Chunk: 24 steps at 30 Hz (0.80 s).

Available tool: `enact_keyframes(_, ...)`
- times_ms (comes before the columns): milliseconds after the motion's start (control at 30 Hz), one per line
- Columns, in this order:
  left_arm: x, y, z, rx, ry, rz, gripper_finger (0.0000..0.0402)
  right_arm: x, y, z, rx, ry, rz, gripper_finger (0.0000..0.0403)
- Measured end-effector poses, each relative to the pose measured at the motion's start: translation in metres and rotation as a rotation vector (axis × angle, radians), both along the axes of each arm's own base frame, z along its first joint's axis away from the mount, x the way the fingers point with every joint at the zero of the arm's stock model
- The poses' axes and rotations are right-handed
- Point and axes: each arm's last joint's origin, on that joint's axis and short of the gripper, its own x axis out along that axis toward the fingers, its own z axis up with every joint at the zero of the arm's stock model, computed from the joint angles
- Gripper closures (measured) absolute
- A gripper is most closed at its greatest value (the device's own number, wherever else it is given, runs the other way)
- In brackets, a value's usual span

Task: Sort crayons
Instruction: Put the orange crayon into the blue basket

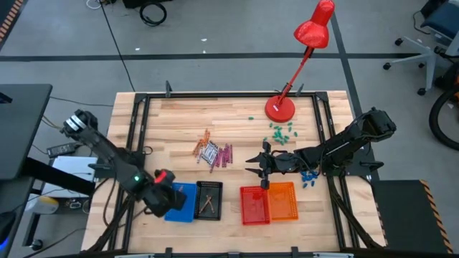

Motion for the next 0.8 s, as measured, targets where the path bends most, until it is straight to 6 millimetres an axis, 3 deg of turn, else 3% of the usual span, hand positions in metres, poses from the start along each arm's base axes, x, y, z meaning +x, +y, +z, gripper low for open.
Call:
enact_keyframes(233, 0.014, -0.014, -0.024, 0.011, 0.03, 0.02, 0.037, 0.0, 0.001, 0.0, 0.009, -0.002, -0.001, 0.0259)
enact_keyframes(567, 0.021, -0.023, -0.033, 0.0, 0.02, 0.012, 0.0367, 0.0, 0.001, 0.0, 0.01, -0.006, 0.0, 0.0259)
enact_keyframes(800, 0.02, -0.021, -0.033, 0.015, 0.032, 0.011, 0.0306, 0.0, 0.001, 0.0, 0.009, -0.005, 0.001, 0.0259)
